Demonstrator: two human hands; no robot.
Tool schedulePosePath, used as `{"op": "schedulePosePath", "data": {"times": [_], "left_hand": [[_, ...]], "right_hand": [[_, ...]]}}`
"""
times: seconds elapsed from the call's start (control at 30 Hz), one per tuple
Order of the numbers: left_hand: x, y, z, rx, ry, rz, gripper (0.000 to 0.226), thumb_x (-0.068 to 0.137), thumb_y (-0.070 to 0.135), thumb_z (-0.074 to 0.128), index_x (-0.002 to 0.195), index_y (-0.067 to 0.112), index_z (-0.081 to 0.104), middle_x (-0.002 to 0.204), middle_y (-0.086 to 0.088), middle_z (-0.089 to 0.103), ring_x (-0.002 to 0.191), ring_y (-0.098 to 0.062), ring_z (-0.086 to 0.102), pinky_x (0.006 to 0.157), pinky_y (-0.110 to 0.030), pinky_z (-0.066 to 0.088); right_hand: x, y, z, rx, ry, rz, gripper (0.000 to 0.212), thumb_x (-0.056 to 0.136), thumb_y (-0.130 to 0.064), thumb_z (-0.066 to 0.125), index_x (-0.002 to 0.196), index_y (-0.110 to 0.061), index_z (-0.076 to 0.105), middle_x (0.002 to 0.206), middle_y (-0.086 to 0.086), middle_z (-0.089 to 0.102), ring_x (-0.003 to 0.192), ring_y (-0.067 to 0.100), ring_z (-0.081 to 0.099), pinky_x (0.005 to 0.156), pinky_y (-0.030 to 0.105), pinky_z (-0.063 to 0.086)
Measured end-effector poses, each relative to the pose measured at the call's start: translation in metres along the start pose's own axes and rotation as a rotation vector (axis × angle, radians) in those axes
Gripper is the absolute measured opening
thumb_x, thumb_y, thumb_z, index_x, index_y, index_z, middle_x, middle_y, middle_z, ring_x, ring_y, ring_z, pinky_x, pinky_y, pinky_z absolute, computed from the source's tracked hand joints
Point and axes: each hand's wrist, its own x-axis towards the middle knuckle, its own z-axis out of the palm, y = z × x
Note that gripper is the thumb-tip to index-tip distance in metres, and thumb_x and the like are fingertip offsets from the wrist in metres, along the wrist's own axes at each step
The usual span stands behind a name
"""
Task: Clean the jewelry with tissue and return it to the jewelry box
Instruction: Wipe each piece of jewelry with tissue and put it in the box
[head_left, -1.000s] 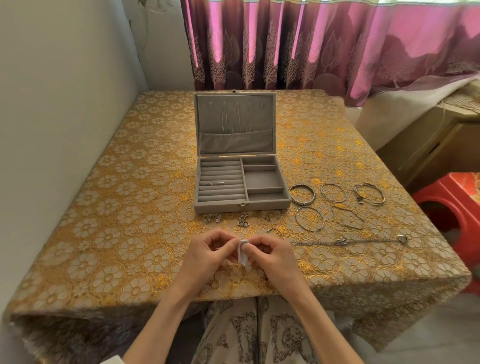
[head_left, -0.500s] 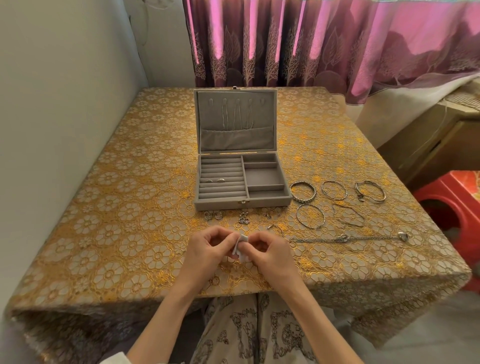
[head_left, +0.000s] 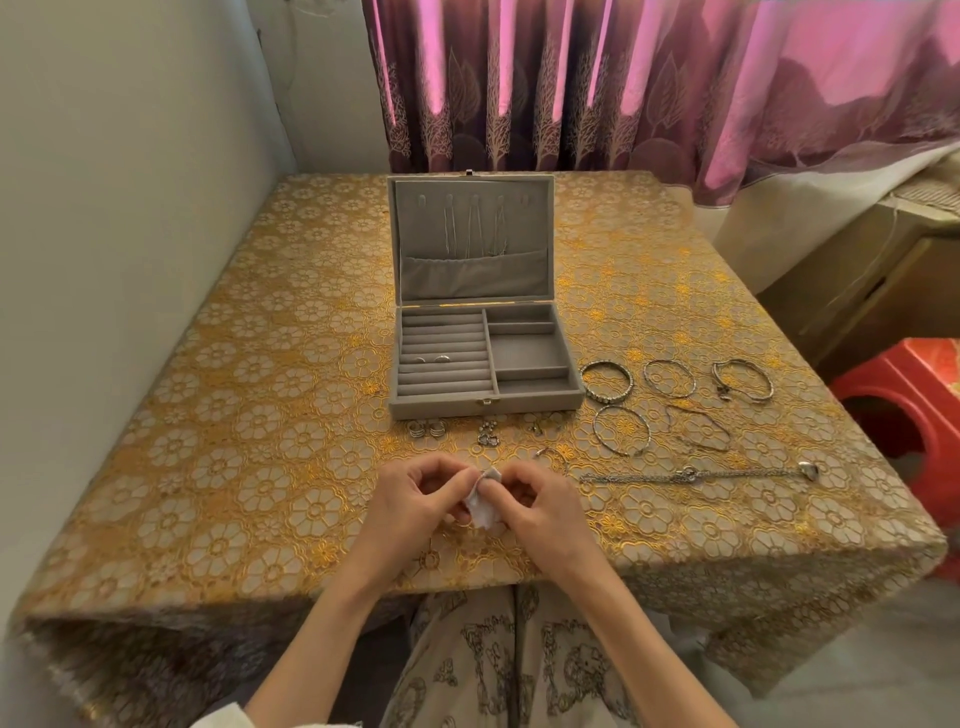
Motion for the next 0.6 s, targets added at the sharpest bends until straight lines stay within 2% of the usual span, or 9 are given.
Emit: {"op": "schedulePosePath", "data": {"times": [0.13,0.17,0.23,0.3,0.4,0.47,0.53,0.6], "left_hand": [[0.001,-0.001,0.002,0.013,-0.025,0.015,0.006,0.084,0.01,0.064,0.083,0.011,0.069,0.069,-0.005,0.07,0.056,-0.014,0.063,0.055,-0.023,0.052],[0.001,-0.001,0.002,0.004,-0.02,0.014,0.005,0.085,0.01,0.063,0.084,0.01,0.068,0.069,-0.005,0.069,0.056,-0.014,0.063,0.055,-0.023,0.052],[0.0,-0.001,0.002,-0.035,0.014,0.018,0.006,0.086,0.011,0.062,0.087,0.007,0.066,0.07,-0.007,0.069,0.058,-0.016,0.063,0.056,-0.022,0.052],[0.001,0.0,0.001,-0.103,0.077,0.021,0.009,0.087,0.012,0.06,0.089,0.003,0.063,0.076,-0.008,0.07,0.065,-0.016,0.067,0.06,-0.021,0.053],[0.003,0.001,0.0,-0.196,0.107,0.011,0.013,0.089,0.01,0.057,0.091,-0.003,0.057,0.088,-0.008,0.072,0.077,-0.022,0.07,0.065,-0.026,0.057],[0.004,0.002,0.0,-0.191,0.096,0.009,0.012,0.089,0.009,0.056,0.09,-0.003,0.056,0.084,-0.01,0.072,0.074,-0.025,0.07,0.064,-0.027,0.057],[0.007,0.004,0.001,-0.135,0.102,0.025,0.01,0.087,0.012,0.059,0.089,0.003,0.058,0.076,-0.008,0.07,0.068,-0.02,0.067,0.061,-0.023,0.054],[0.012,0.007,0.0,-0.037,0.128,0.059,0.007,0.084,0.019,0.062,0.087,0.012,0.063,0.069,-0.003,0.066,0.061,-0.01,0.061,0.057,-0.017,0.049]], "right_hand": [[0.001,-0.002,-0.003,0.067,-0.014,0.044,0.023,0.092,-0.021,0.054,0.07,-0.02,0.06,0.065,-0.007,0.053,0.061,0.005,0.044,0.056,0.017,0.034],[0.001,-0.002,-0.004,0.106,-0.012,0.067,0.026,0.093,-0.021,0.052,0.068,-0.024,0.059,0.064,-0.006,0.054,0.06,0.006,0.045,0.057,0.022,0.036],[0.002,-0.001,-0.006,0.193,0.002,0.109,0.027,0.094,-0.022,0.05,0.069,-0.022,0.061,0.07,0.007,0.06,0.065,0.026,0.053,0.061,0.04,0.043],[0.002,0.001,-0.007,0.23,0.013,0.136,0.026,0.094,-0.025,0.049,0.075,-0.016,0.064,0.077,0.016,0.062,0.069,0.036,0.054,0.063,0.047,0.045],[0.001,0.001,-0.008,0.264,0.005,0.156,0.026,0.093,-0.025,0.051,0.081,-0.008,0.066,0.069,0.012,0.057,0.063,0.024,0.049,0.063,0.041,0.042],[0.001,0.001,-0.009,0.333,-0.002,0.176,0.025,0.093,-0.024,0.052,0.083,-0.005,0.065,0.066,0.005,0.054,0.063,0.02,0.048,0.065,0.039,0.043],[0.002,-0.002,-0.012,0.421,-0.009,0.212,0.023,0.093,-0.021,0.051,0.085,-0.005,0.066,0.065,0.002,0.055,0.06,0.012,0.049,0.062,0.025,0.044],[0.004,-0.003,-0.015,0.485,-0.016,0.228,0.022,0.093,-0.018,0.05,0.087,-0.005,0.066,0.065,0.003,0.055,0.051,0.003,0.047,0.05,0.012,0.038]]}}
